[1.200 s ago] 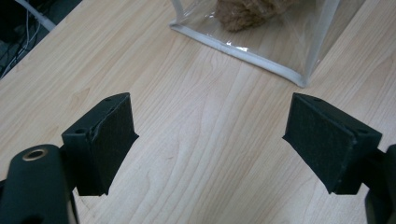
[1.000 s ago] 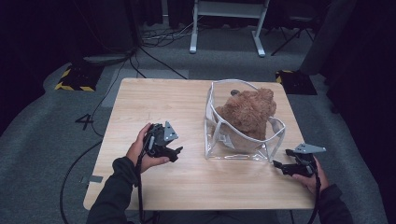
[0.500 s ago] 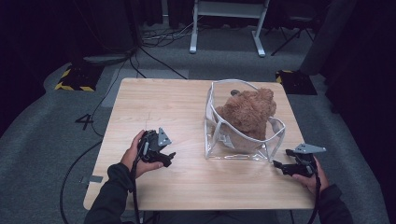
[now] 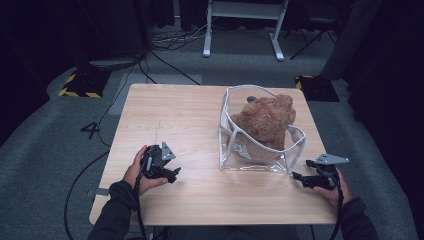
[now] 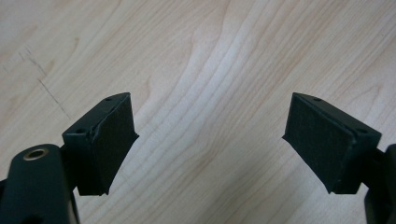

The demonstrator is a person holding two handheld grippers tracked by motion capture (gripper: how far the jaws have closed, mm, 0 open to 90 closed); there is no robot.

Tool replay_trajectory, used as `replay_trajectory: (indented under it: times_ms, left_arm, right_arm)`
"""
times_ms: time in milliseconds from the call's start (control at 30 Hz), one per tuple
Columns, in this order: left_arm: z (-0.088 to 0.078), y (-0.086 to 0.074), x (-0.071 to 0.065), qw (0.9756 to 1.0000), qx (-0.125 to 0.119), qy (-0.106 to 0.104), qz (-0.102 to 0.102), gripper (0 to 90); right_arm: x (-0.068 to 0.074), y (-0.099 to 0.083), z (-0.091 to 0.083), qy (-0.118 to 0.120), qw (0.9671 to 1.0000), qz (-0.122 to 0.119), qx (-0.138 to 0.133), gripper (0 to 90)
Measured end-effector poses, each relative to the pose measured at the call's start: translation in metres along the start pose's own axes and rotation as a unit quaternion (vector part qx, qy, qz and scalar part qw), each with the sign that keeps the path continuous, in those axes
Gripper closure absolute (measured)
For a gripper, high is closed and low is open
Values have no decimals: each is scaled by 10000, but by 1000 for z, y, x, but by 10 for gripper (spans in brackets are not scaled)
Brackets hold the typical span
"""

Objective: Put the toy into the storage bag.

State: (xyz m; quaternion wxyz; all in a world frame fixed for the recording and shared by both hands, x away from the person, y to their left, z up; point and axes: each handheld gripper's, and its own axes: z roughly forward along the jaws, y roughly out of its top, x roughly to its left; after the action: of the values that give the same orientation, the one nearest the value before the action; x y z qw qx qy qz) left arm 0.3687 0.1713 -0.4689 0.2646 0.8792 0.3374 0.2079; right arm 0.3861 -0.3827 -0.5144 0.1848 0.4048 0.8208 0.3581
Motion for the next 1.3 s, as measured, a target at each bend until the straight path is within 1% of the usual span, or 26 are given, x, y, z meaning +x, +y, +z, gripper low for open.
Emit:
replay_trajectory:
  times_ms: [100, 167, 300, 400, 500, 533, 600, 733, 767, 833, 1033, 1133, 1300]
  left_arm:
    - [1, -5, 1, 10000, 74, 15, -27, 163]
    - [3, -9, 1, 9999, 115, 42, -10, 162]
    - [5, -16, 2, 9999, 133, 36, -68, 163]
    - [7, -23, 6, 9997, 140, -9, -186, 163]
    - [7, -29, 9, 9996, 125, 11, -259, 163]
    - [7, -31, 10, 9995, 165, 7, -268, 163]
    - [8, -38, 12, 9992, 152, -2, -367, 163]
    - [8, -44, 13, 9990, 130, -11, -418, 163]
    - [8, -46, 13, 9991, 136, -11, -402, 163]
    - [8, -50, 13, 9989, 130, -22, -452, 163]
    - [5, -62, 16, 9976, -54, -44, -684, 161]
    - [4, -69, 17, 9963, -177, -76, -839, 159]
    - [2, -80, 20, 9932, -374, -156, -1092, 158]
  right_arm:
    - [0, 0, 0, 1, 10000, -3, -2, 168]
    - [0, 0, 0, 0, 10000, 0, -1, 168]
    - [0, 0, 0, 1, 10000, 1, 0, 169]
    - [0, 0, 0, 0, 10000, -2, -2, 168]
    - [0, 0, 0, 0, 10000, -1, -2, 168]
    - [0, 0, 0, 0, 10000, -2, 0, 169]
    - [0, 0, 0, 0, 10000, -3, -2, 168]
    - [0, 0, 0, 1, 10000, -1, -2, 169]
    - [0, 0, 0, 1, 10000, 1, 0, 168]
    - [0, 0, 0, 0, 10000, -2, -2, 168]
    - [0, 0, 0, 1, 10000, 3, 2, 169]
    - [0, 0, 0, 1, 10000, -2, -2, 169]
    - [0, 0, 0, 1, 10000, -1, -2, 169]
